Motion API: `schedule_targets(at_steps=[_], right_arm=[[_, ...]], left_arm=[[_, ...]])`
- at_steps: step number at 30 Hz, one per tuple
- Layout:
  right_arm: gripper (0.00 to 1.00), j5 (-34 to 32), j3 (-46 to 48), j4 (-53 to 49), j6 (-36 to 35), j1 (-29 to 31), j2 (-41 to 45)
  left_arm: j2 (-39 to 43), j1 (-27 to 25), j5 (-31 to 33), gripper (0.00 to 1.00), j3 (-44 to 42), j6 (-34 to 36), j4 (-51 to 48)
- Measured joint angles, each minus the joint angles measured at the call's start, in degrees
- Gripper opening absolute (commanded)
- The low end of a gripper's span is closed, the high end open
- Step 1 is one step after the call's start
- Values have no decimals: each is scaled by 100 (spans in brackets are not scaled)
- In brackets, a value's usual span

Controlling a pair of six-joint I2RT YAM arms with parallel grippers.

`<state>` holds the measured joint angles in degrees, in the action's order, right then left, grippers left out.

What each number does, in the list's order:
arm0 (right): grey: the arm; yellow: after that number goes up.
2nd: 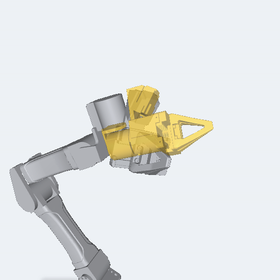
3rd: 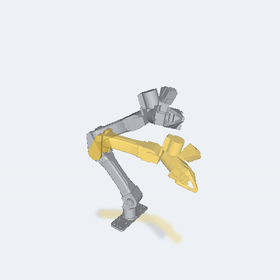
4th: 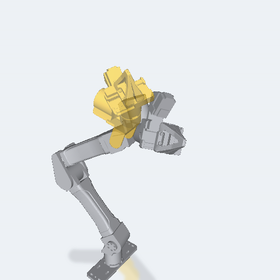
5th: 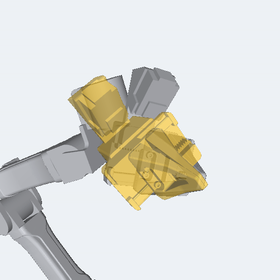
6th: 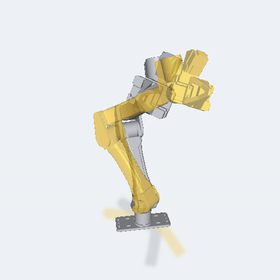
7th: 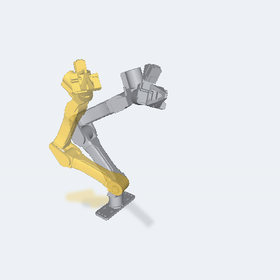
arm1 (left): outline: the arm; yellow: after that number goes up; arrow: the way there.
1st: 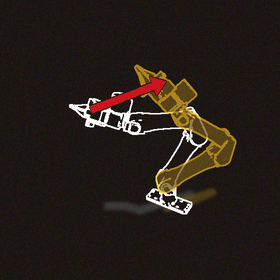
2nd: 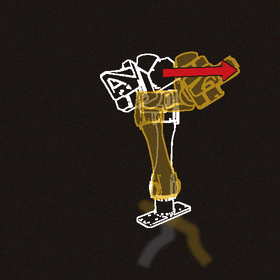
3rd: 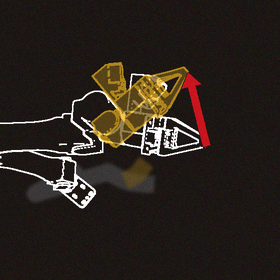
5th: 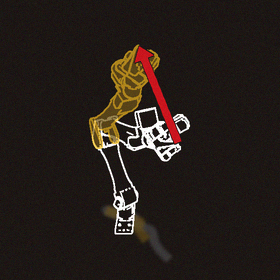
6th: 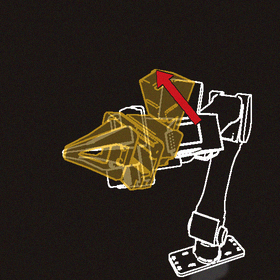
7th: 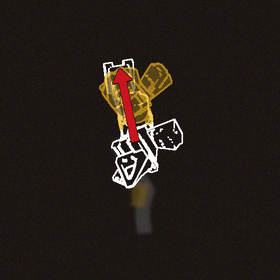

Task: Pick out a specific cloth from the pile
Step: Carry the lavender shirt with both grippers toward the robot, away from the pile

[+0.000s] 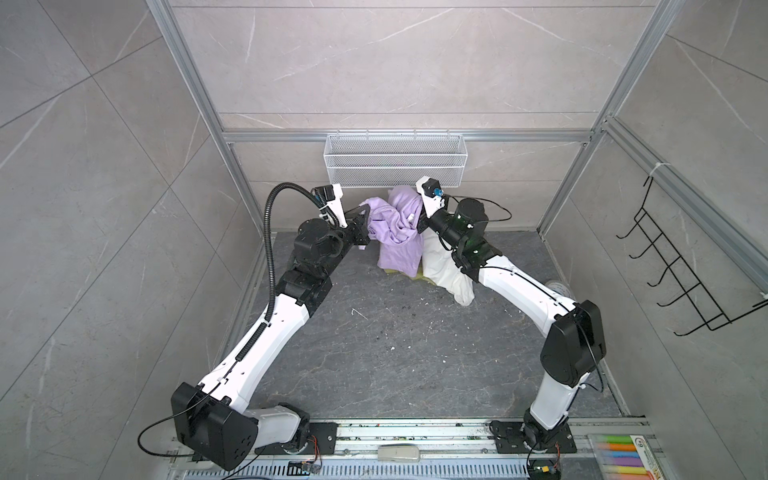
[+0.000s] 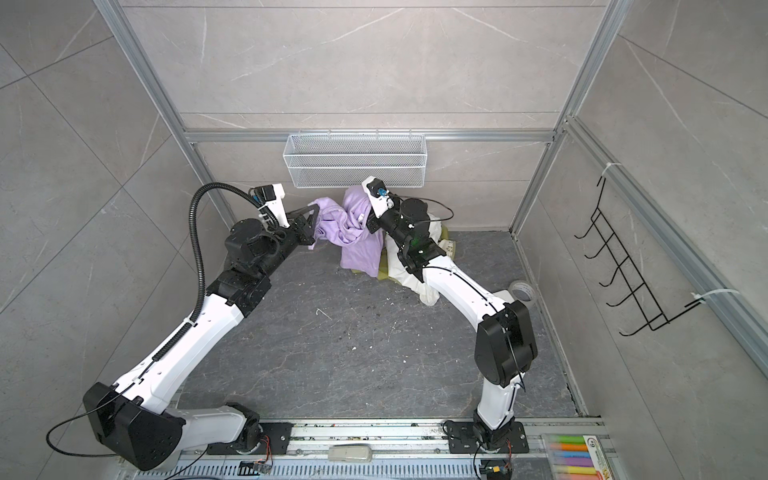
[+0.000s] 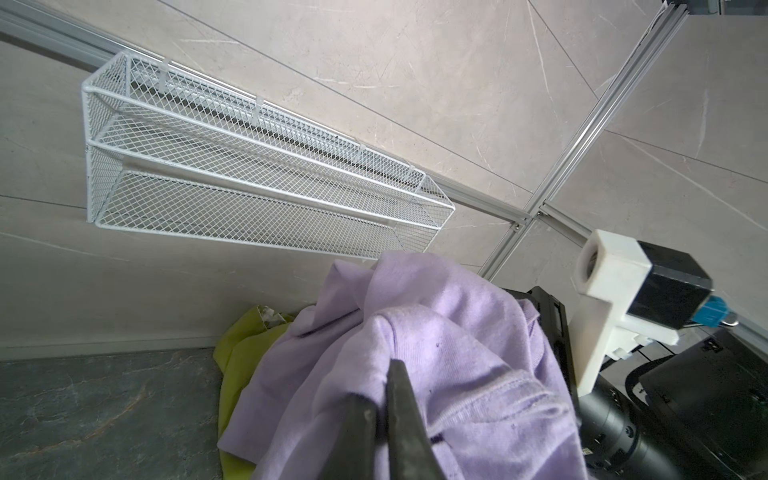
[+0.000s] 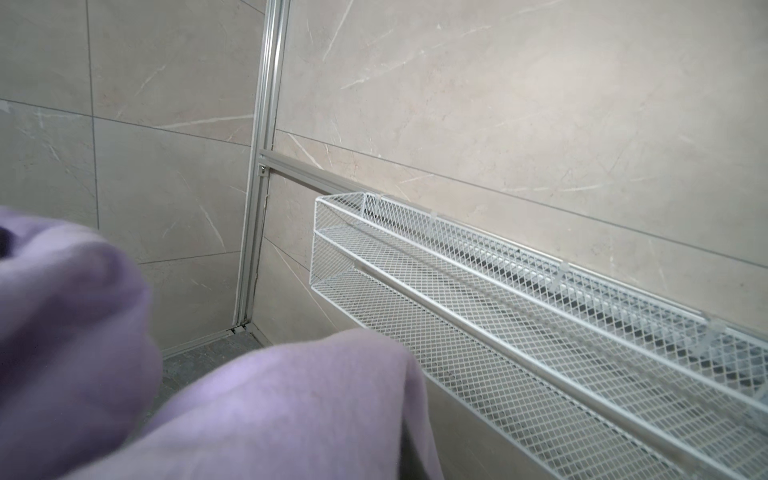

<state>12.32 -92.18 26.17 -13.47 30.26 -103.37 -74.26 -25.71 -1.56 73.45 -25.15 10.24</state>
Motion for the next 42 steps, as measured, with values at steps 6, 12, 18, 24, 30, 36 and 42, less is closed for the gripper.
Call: schedule_targets(at_steps=[6, 12, 18, 24, 30, 36, 42], right_arm=[[0, 17, -20, -181, 0, 122, 232], [0, 22, -20, -382, 4, 208, 466], [0, 57, 55, -546, 79, 319, 879], [0, 63, 428, -616, 190, 466, 1429], [0, 81, 887, -861, 264, 612, 1934], [0, 74, 1394, -1161, 437, 678, 2518], [0, 79, 1845, -1537, 669, 758, 3088]], left_arm=[[87, 0, -2, 0, 0, 33, -129], [254, 0, 0, 0, 0, 35, -225], [575, 0, -2, 0, -63, 57, -260], [931, -2, -2, 0, -299, 74, -385], [1244, -7, -7, 0, -566, 70, -577], [1722, -127, 2, 0, -992, 4, -804], [2166, -420, 114, 0, -1443, -127, -1108]])
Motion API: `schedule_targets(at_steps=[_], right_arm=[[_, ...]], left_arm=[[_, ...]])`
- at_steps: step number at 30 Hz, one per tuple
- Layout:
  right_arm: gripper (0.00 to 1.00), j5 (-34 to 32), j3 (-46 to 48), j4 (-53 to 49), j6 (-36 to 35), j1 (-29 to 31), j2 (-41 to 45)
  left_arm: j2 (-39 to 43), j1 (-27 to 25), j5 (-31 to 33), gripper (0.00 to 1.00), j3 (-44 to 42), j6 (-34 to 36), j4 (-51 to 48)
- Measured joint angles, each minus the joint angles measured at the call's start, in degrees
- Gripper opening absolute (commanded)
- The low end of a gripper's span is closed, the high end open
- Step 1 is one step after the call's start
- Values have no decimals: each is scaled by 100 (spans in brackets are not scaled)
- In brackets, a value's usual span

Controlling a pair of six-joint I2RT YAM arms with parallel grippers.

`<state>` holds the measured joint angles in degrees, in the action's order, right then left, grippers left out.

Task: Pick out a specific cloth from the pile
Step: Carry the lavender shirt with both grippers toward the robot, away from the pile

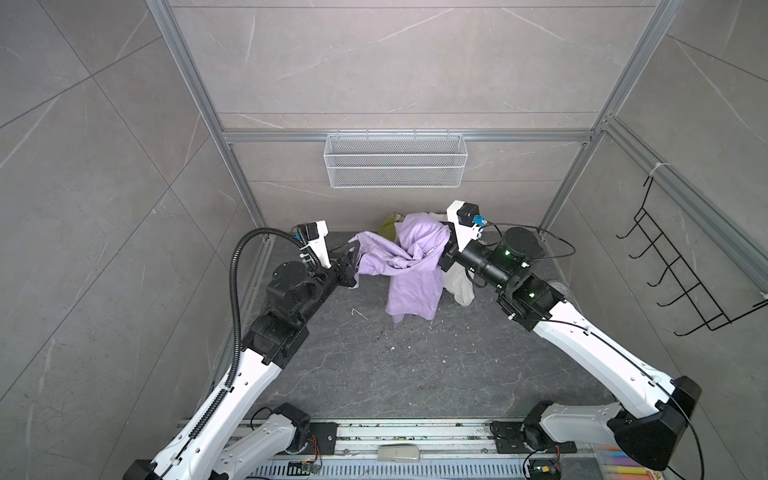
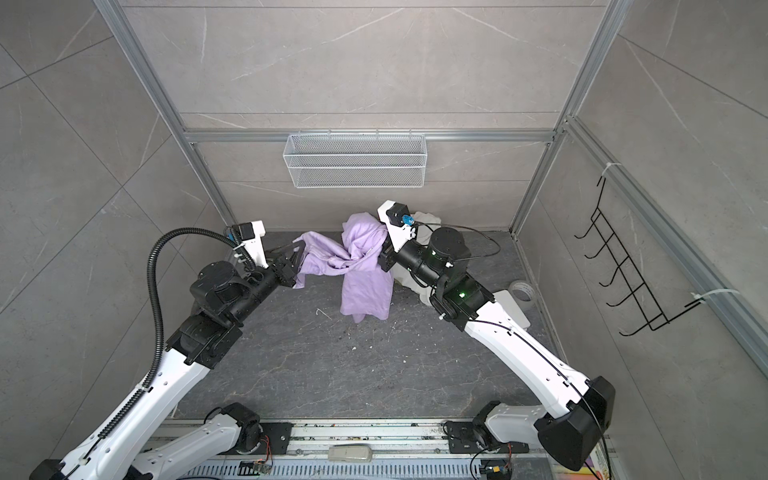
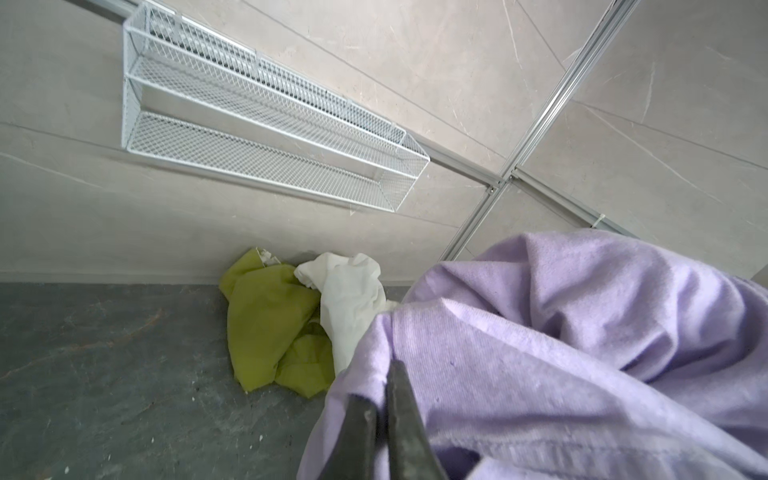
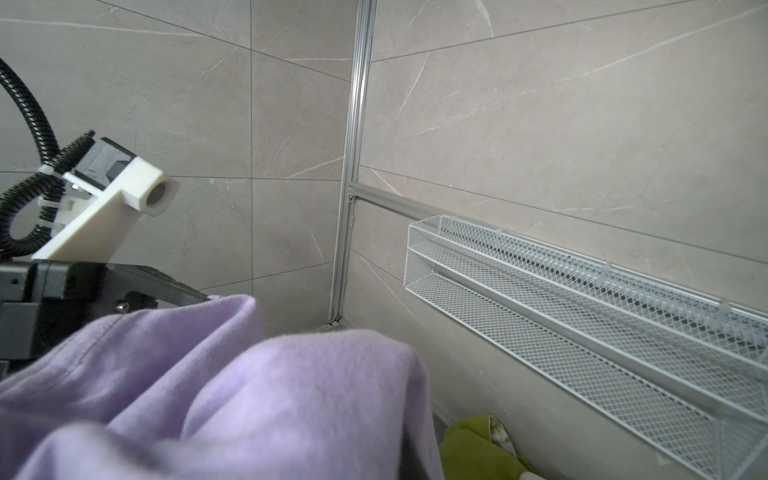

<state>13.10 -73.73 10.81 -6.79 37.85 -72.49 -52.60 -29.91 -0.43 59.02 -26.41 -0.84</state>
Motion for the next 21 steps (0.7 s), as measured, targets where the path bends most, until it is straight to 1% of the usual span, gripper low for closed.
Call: schedule_targets(at_steps=[5, 10, 15, 21], right_arm=[[0, 24, 476, -306, 229, 50, 457], [0, 142, 922, -492, 529, 52, 726], [0, 367, 1375, -527, 979, 116, 774], [0, 496, 1902, -516, 1333, 245, 774]], left_arm=[[262, -238, 146, 0, -247, -66, -319], [389, -367, 188, 0, -354, -98, -741], [527, -420, 212, 0, -553, -127, -1056], [769, -424, 293, 0, -981, -243, -1357]])
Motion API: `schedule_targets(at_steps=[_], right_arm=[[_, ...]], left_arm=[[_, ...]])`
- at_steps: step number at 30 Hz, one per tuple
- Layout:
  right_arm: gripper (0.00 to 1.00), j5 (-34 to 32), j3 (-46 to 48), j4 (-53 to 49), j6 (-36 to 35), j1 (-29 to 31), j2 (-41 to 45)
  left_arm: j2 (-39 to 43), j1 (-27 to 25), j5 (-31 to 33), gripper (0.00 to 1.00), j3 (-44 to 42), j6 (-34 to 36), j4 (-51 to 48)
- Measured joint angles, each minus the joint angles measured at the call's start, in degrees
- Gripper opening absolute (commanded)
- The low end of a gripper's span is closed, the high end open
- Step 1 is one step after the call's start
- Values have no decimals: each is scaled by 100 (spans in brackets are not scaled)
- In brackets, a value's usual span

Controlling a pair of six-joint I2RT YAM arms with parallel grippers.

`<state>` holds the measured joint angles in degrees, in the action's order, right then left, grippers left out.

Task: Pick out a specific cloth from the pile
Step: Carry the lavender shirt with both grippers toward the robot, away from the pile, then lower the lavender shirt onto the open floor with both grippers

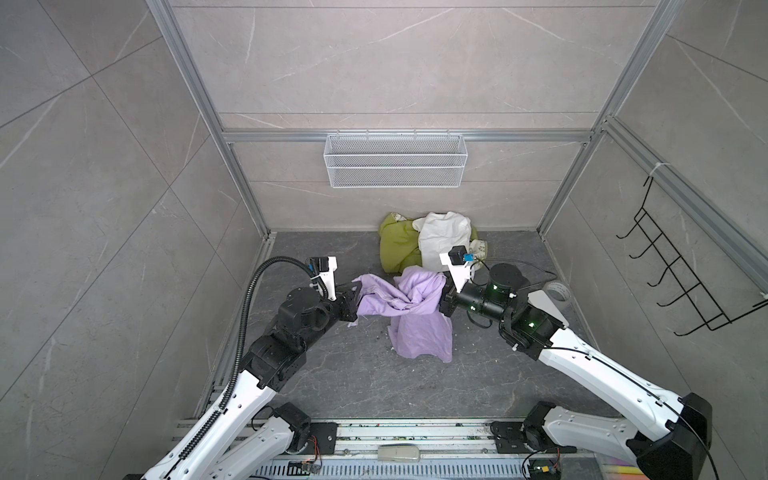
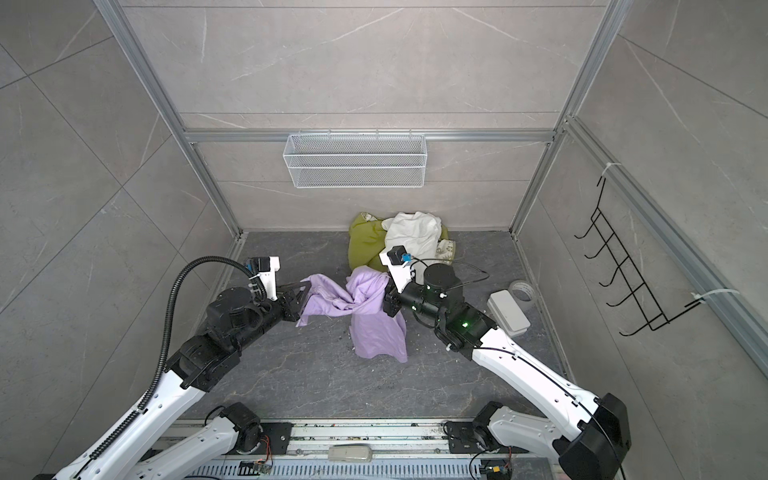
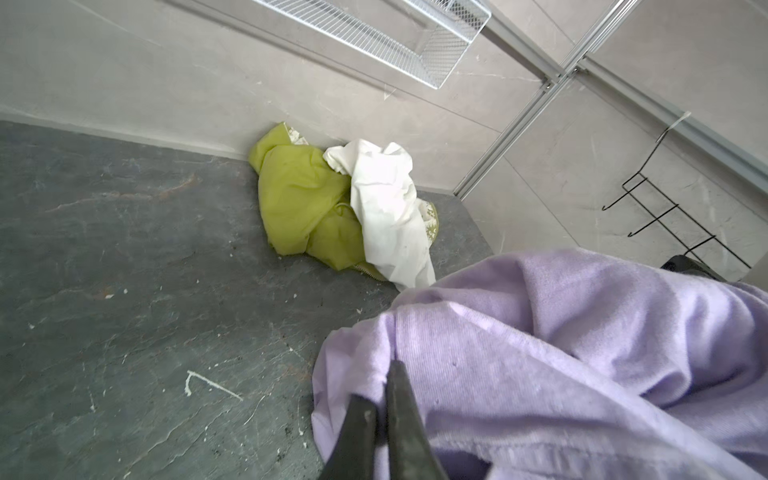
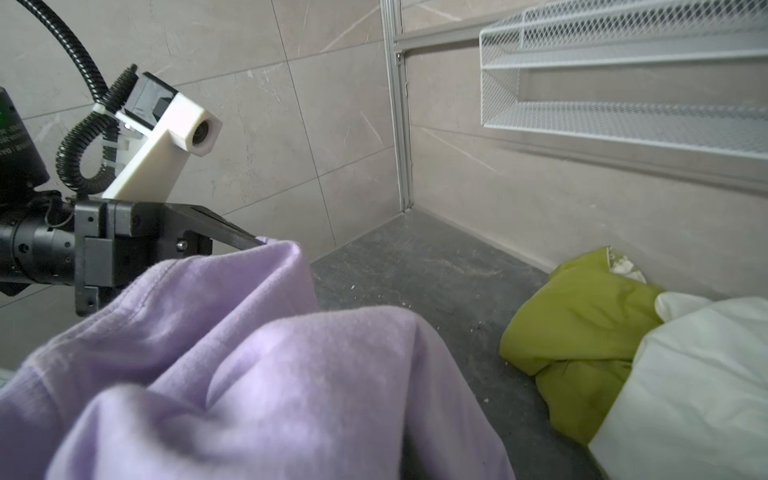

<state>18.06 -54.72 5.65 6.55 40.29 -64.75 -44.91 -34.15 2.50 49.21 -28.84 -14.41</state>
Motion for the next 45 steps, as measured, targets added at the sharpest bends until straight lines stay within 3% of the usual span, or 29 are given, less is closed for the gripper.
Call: schedule_targets(at_steps=[21, 45], right_arm=[[0, -35, 1060, 1714, 658, 223, -1322], [0, -588, 2103, 2122, 1043, 186, -2164]], left_arm=[[66, 0, 44, 0, -643, -63, -525], [-555, -649, 83, 0, -1421, -529, 129]])
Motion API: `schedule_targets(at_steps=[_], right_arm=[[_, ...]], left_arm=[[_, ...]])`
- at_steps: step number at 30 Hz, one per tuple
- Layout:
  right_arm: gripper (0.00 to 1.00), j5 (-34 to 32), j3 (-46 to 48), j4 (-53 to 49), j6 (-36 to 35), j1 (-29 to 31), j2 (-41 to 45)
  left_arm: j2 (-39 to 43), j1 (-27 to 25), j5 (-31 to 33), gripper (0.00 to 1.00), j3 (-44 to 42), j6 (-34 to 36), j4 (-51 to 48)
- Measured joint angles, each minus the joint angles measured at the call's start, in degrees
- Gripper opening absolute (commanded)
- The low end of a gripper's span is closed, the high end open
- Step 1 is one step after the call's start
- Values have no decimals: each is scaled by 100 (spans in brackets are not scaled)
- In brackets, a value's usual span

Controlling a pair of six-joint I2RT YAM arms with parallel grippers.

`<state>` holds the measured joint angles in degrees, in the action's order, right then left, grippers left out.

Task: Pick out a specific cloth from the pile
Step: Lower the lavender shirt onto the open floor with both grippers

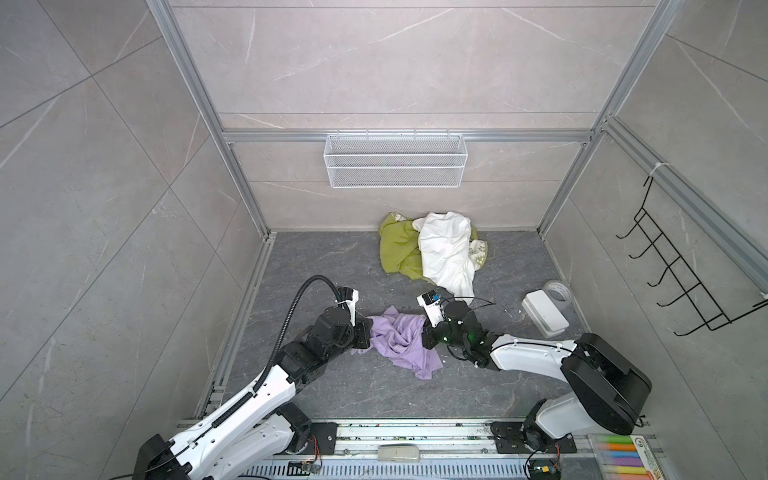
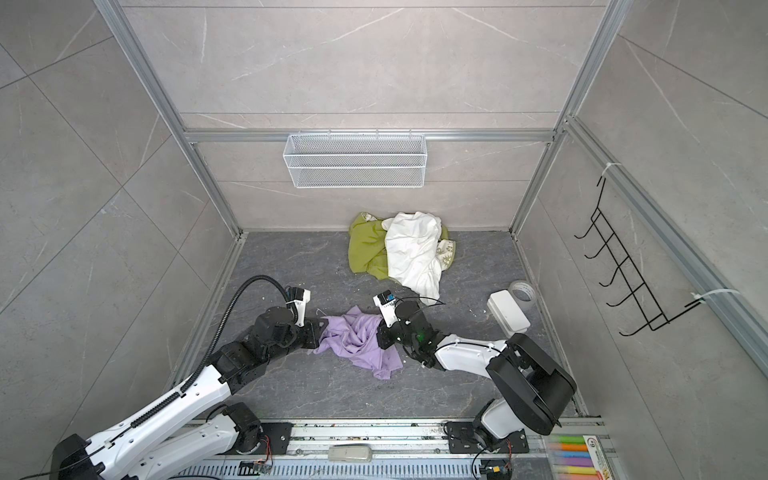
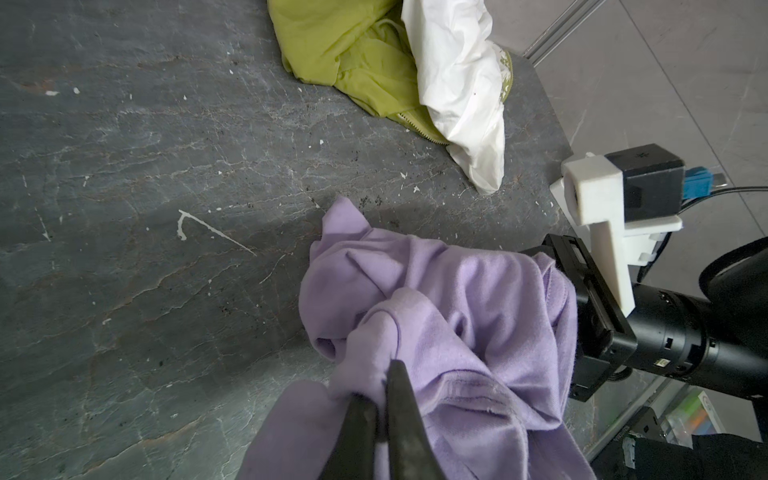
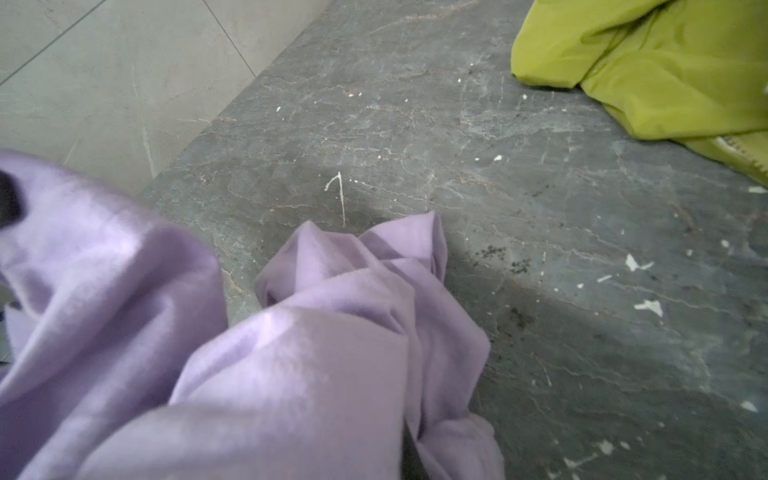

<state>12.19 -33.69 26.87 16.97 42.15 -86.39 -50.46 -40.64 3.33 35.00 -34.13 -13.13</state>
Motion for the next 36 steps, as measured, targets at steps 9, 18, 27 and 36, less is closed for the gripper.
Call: schedule_targets(at_steps=[9, 18, 27, 36], right_arm=[[5, -68, 289, -2, 201, -81, -9], [30, -72, 490, -177, 610, -136, -9], [56, 153, 474, -1386, 743, -140, 546], [74, 415, 146, -3038, 680, -142, 1482]], left_arm=[[-334, -85, 74, 0, -520, -151, 354], [-662, -96, 105, 0, -907, -343, 748], [-922, -96, 105, 0, -946, -365, 970], [-992, -101, 114, 0, -944, -361, 1019]])
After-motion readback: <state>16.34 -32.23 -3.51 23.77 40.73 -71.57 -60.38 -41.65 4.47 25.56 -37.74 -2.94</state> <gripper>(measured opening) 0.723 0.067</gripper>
